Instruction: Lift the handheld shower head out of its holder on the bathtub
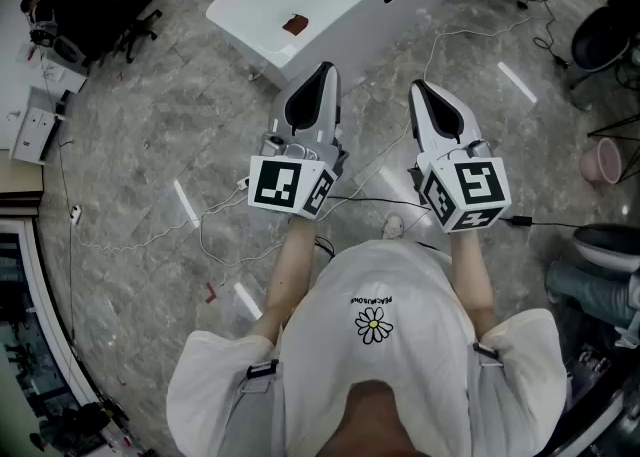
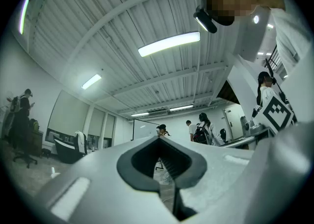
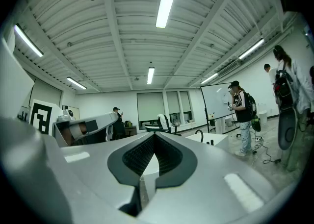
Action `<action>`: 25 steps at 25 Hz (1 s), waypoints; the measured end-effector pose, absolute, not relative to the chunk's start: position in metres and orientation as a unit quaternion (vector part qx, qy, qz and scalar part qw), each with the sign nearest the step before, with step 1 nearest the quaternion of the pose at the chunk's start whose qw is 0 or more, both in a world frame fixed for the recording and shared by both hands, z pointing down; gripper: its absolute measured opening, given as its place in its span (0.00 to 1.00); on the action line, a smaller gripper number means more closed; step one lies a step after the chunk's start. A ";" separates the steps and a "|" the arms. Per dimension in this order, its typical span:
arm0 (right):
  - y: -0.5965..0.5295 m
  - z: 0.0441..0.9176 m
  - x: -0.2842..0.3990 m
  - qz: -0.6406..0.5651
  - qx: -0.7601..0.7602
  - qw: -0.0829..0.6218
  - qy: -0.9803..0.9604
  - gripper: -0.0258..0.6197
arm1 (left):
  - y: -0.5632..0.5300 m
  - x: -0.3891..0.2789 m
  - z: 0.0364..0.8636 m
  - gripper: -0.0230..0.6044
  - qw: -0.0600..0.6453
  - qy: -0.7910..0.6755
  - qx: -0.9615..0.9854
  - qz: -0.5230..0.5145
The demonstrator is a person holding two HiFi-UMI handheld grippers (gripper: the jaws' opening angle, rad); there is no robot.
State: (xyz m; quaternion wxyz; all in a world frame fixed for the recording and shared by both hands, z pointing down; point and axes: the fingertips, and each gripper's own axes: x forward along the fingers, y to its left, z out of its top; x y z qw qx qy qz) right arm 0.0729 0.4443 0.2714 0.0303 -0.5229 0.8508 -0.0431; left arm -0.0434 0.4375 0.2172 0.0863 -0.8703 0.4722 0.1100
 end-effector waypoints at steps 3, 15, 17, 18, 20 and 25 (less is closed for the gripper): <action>0.437 0.272 0.072 -0.044 -0.521 0.031 0.852 0.07 | 0.428 -0.043 0.216 0.04 0.086 0.471 -0.871 0.111; 0.420 0.279 0.085 -0.065 -0.485 0.053 0.871 0.07 | 0.400 -0.024 0.223 0.12 0.083 0.482 -0.866 0.107; 0.420 0.279 0.085 -0.073 -0.473 0.061 0.876 0.07 | 0.396 -0.020 0.225 0.16 0.073 0.472 -0.872 0.104; 0.419 0.280 0.085 -0.079 -0.465 0.062 0.880 0.13 | 0.395 -0.017 0.228 0.16 0.067 0.467 -0.876 0.102; 0.414 0.284 0.085 -0.098 -0.443 0.063 0.889 0.19 | 0.392 -0.011 0.233 0.08 0.060 0.460 -0.881 0.097; 0.401 0.296 0.088 -0.107 -0.439 0.048 0.891 0.17 | 0.377 -0.008 0.247 0.04 0.046 0.472 -0.875 0.097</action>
